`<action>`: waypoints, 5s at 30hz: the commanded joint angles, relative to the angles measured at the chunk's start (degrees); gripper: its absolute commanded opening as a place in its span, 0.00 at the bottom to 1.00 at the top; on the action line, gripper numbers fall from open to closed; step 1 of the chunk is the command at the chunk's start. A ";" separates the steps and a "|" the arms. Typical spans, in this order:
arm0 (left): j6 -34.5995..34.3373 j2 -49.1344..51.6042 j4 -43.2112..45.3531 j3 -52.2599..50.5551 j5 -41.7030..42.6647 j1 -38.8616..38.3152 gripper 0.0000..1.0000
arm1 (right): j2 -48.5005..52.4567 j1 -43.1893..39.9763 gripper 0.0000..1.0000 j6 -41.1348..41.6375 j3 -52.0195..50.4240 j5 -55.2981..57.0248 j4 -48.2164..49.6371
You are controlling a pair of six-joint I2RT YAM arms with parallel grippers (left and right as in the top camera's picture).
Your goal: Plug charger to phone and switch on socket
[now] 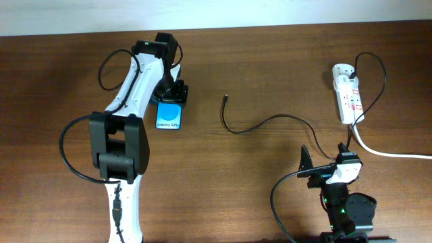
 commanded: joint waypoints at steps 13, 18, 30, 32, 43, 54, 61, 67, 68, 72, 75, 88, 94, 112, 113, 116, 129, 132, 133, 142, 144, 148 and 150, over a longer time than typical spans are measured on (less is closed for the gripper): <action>-5.49 -20.17 -6.29 4.00 -0.76 -0.37 0.00 | -0.28 0.52 0.98 0.39 -0.28 0.26 -0.28; -10.27 -20.63 -6.75 1.81 -6.19 -5.62 0.00 | -0.28 0.52 0.98 0.37 -0.28 0.28 -0.28; -11.72 -34.71 6.49 -22.97 6.25 -7.19 0.00 | -0.28 0.52 0.98 0.37 -0.28 0.26 -0.28; -13.00 -34.32 8.41 -26.51 12.57 -3.78 0.00 | -0.28 0.52 0.98 0.37 -0.28 0.26 -0.28; -29.75 -34.23 5.53 -29.46 16.92 -1.11 0.00 | -0.26 0.52 0.98 0.37 -0.28 0.26 -0.28; -51.01 -34.21 6.32 -29.49 22.91 -0.48 0.00 | -0.26 0.52 0.98 0.39 -0.28 0.28 -0.28; -51.80 -32.17 6.40 -29.49 40.54 7.23 0.00 | -0.26 0.52 0.98 0.37 -0.28 0.26 -0.28; -54.21 -25.70 6.40 -29.49 55.82 9.66 0.00 | -0.26 0.52 0.98 0.39 -0.28 0.26 -0.28; -55.41 -24.92 6.40 -29.49 57.75 9.66 0.00 | -0.26 0.52 0.98 0.39 -0.28 0.26 -0.28; -66.45 -24.22 6.43 -29.49 60.72 10.25 0.00 | -0.26 0.52 0.98 0.39 -0.28 0.26 -0.28; -66.36 -24.22 6.43 -29.49 67.30 10.64 0.02 | -0.26 0.52 0.98 0.37 -0.28 0.26 -0.28; -65.90 -24.22 6.43 -29.49 76.87 10.95 0.00 | -0.26 0.52 0.98 0.37 -0.28 0.26 -0.28; -65.35 -24.22 6.43 -29.49 76.87 10.95 0.00 | -0.26 0.52 0.98 0.39 -0.28 0.26 -0.28; -65.24 -24.22 6.43 -29.49 76.22 10.95 0.00 | -0.26 0.52 0.98 0.37 -0.28 0.28 -0.28; -65.24 -24.22 6.43 -29.49 76.22 10.93 0.00 | -0.26 0.52 0.98 0.39 -0.28 0.26 -0.28; -65.24 -24.22 6.40 -29.49 76.22 10.93 0.00 | -0.26 0.52 0.98 0.39 -0.28 0.26 -0.28; -65.26 -24.22 6.40 -29.49 76.26 10.93 0.00 | -0.26 0.52 0.98 0.37 -0.28 0.26 -0.28; -65.26 -24.22 6.40 -29.49 76.24 10.88 0.00 | -0.26 0.52 0.98 0.37 -0.28 0.28 -0.28; -65.26 -24.22 6.43 -29.49 76.24 10.88 0.00 | -0.26 0.52 0.98 0.39 -0.28 0.26 -0.28; -65.26 -24.22 6.40 -29.49 76.24 10.88 0.00 | -0.26 0.52 0.98 0.39 -0.28 0.26 -0.28; -65.26 -24.22 6.40 -29.49 76.26 10.88 0.00 | -0.26 0.52 0.98 0.39 -0.28 0.26 -0.28; -65.26 -24.22 6.40 -29.49 76.24 10.88 0.00 | -0.26 0.52 0.98 0.39 -0.28 0.26 -0.24; -65.26 -24.22 6.43 -29.49 76.15 10.88 0.00 | -0.26 0.52 0.99 0.39 -0.28 0.24 -0.26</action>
